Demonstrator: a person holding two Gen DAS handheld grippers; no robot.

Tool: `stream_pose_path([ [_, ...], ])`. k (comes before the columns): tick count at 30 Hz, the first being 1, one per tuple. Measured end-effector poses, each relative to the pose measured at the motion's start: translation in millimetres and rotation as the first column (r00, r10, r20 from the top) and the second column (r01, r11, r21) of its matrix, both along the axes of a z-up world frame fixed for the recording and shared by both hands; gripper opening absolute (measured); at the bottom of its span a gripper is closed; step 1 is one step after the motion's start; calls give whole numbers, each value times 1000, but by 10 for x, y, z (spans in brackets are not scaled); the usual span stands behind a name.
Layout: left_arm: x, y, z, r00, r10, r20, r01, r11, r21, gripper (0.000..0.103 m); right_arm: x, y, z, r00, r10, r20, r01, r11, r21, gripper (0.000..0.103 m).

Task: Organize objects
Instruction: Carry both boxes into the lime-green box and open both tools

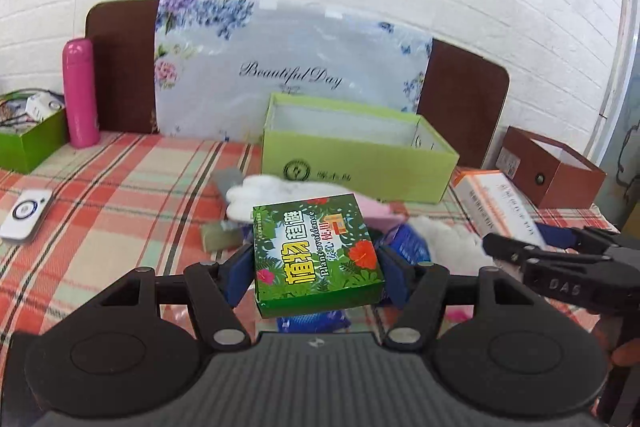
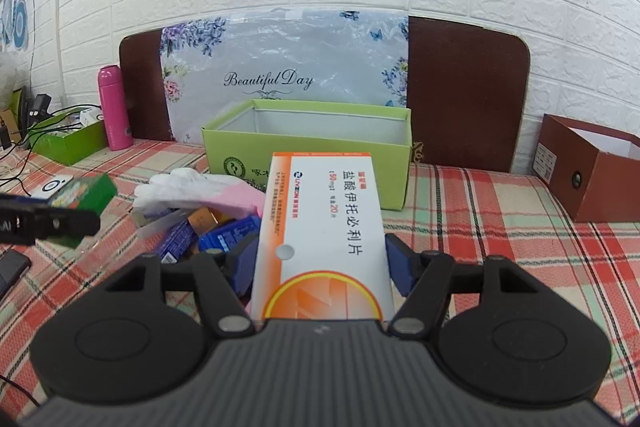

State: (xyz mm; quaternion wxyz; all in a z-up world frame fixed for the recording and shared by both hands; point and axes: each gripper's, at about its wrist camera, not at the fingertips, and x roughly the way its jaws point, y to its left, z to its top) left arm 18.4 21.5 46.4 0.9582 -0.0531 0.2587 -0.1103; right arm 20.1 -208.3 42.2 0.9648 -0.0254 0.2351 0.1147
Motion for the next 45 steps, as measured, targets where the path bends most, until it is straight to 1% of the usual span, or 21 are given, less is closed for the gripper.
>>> stream_pose_path([
  [4,19,-18,84,1000,-2,28,2,1000,4,68,177,57,12,1000,23,-5,-23,1000,-17,65],
  [10,165,-10,90,1000,10,20,-10,1000,3,68,355,152,24,999,47,-3,-47,999,-12,65],
  [15,347,-11,137,999,18,33,-17,1000,-7,68,494,182,37,999,52,-9,-52,998,-20,65],
  [27,1088,-60,328,999,35,38,-32,998,-59,68,1021,157,152,998,44,33,-43,998,-52,65],
  [33,1551,-159,432,999,22,44,-20,998,-56,68,1413,133,159,999,30,45,-27,998,-55,65],
  [39,1994,-265,519,997,14,70,-9,998,-64,69,1805,86,157,998,-3,67,6,999,-50,65],
  [45,2421,-376,471,995,45,90,-39,997,-74,69,2222,70,80,997,-40,65,42,999,-30,65],
])
